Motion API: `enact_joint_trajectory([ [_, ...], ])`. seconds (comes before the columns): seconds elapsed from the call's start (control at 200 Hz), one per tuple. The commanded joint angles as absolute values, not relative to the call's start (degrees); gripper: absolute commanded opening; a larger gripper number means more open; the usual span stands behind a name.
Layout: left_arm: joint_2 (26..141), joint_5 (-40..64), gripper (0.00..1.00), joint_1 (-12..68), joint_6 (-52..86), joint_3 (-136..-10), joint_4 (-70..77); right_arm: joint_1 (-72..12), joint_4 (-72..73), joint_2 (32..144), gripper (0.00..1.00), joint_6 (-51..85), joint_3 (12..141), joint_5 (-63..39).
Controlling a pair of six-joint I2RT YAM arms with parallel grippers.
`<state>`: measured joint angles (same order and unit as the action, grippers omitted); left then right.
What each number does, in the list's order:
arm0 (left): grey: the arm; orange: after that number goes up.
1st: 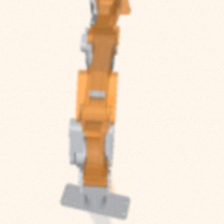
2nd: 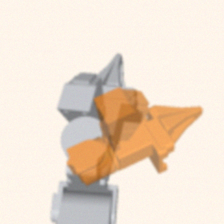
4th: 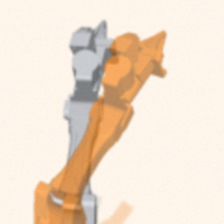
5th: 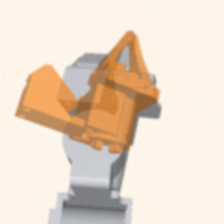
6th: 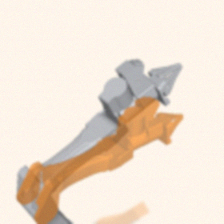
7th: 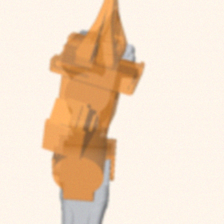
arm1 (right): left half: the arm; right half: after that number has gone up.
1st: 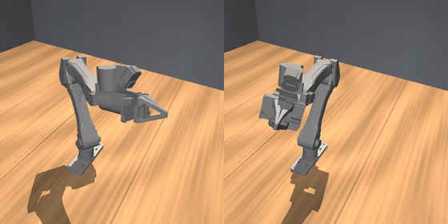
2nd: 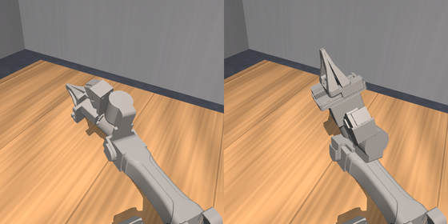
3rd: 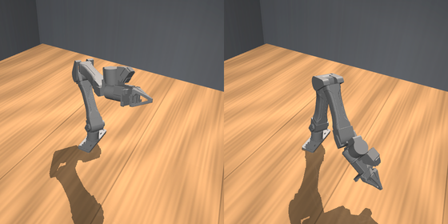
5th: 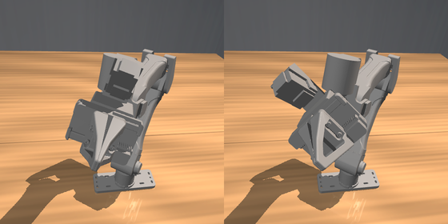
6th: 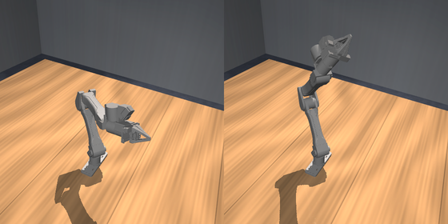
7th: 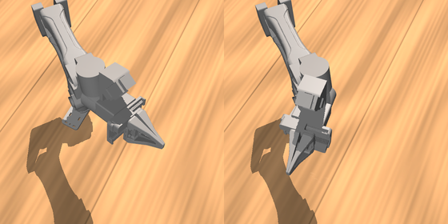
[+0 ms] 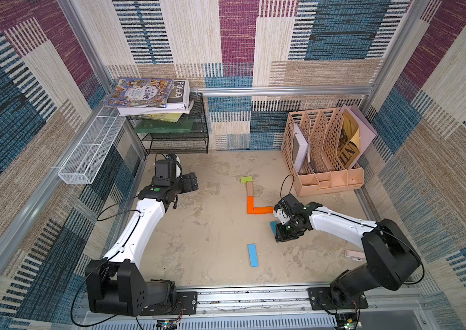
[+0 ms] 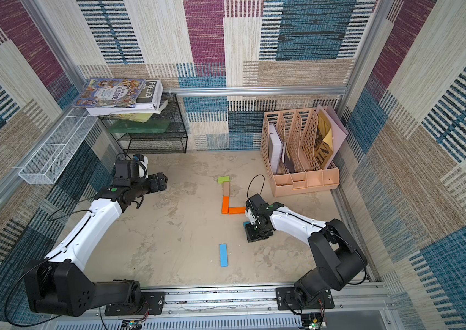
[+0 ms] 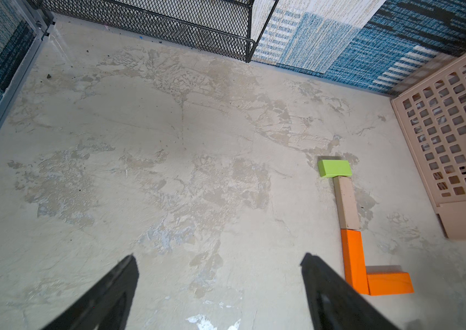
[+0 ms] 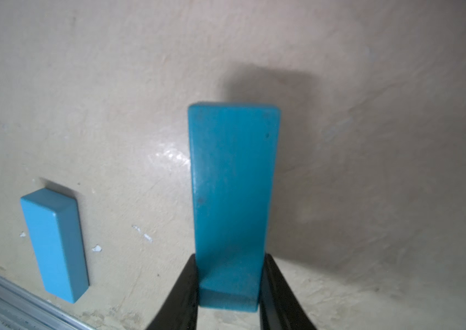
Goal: Assemble a giraffe with building blocks
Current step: Assemble the building block at the center of the board.
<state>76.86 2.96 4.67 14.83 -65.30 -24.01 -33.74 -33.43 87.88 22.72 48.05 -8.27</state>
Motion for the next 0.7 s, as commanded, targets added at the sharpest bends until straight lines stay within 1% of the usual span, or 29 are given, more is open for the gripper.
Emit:
enact_joint_trajectory([
  [0.0, 76.74, 3.0, 0.93, 4.66, 15.1, -65.39, -22.94, -33.76, -32.18, 89.31, 0.37, 24.45, 48.15, -5.89],
  [0.12, 76.66, 3.12, 0.93, 4.66, 15.07, -65.48, -22.94, -33.83, -31.31, 91.07, 0.4, 24.24, 48.51, -6.49],
  [0.155, 76.64, 3.12, 0.93, 4.66, 15.11, -65.47, -22.93, -33.88, -31.16, 91.58, 0.43, 24.01, 48.67, -6.38],
  [0.2, 76.64, 3.1, 0.93, 4.66, 15.12, -65.46, -22.94, -33.86, -31.32, 92.3, 0.49, 24.0, 49.15, -5.77],
  [0.245, 76.64, 3.08, 0.93, 4.66, 15.12, -65.48, -22.89, -33.92, -31.55, 93.1, 0.5, 23.8, 49.61, -5.5],
  [0.285, 76.64, 3.08, 0.93, 4.66, 15.12, -65.48, -22.91, -33.97, -31.63, 93.57, 0.5, 23.88, 49.84, -5.24],
  [0.366, 76.64, 3.05, 0.93, 4.68, 15.07, -65.46, -22.93, -33.93, -31.34, 94.04, 0.44, 24.09, 50.1, -4.85],
  [0.486, 76.64, 3.08, 0.93, 4.66, 15.12, -65.48, -22.94, -33.93, -31.22, 94.78, 0.4, 24.43, 51.04, -4.31],
  [0.696, 76.86, 3.12, 0.93, 4.66, 15.07, -65.48, -22.94, -33.71, -31.25, 96.69, 0.4, 24.35, 53.14, -3.59],
])
